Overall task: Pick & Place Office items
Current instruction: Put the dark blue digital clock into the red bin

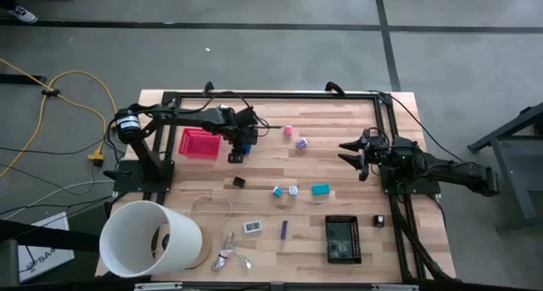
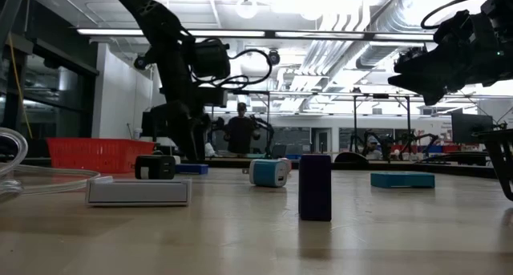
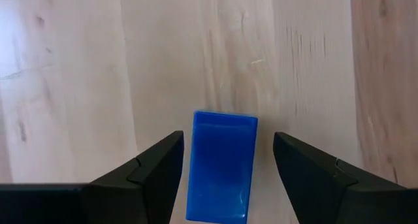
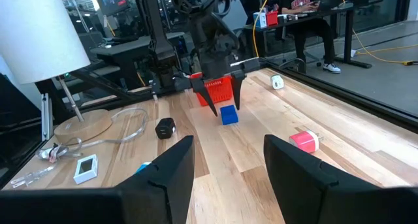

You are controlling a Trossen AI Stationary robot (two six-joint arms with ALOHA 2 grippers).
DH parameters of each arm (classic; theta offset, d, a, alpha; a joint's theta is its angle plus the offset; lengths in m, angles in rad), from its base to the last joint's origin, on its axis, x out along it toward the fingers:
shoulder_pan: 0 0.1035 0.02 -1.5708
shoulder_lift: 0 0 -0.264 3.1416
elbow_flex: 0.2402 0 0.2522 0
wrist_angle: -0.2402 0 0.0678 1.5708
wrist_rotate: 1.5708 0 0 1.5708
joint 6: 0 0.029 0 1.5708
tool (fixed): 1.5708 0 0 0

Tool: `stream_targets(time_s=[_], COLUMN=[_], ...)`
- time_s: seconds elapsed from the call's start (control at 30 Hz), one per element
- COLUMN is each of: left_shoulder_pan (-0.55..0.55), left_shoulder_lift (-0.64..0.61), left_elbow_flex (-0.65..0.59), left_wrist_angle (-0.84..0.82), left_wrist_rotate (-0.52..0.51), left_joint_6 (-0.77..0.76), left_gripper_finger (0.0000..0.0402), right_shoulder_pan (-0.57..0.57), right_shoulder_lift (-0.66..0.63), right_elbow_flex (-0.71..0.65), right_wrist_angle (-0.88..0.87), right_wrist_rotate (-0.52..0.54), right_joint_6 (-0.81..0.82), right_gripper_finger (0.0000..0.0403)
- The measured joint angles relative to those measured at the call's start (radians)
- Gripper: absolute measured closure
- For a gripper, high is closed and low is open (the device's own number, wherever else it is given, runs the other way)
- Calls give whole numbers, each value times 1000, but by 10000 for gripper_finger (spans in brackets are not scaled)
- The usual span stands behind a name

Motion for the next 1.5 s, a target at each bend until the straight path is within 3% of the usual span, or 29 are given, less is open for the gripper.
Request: stream_targets(time_s=[1.2,1.5], left_shoulder_pan=[8,8], left_shoulder_lift=[65,66], left_elbow_flex=[0,0], left_wrist_angle=[26,24], left_wrist_rotate=[3,4], left_joint_6=[18,5], left_gripper_finger=[172,206], right_shoulder_pan=[0,0], right_shoulder_lift=[0,0], right_elbow_flex=[0,0], right_wrist_angle=[2,2], right_wrist_rotate=[0,0], right_joint_6=[0,0], right_gripper_finger=[231,231])
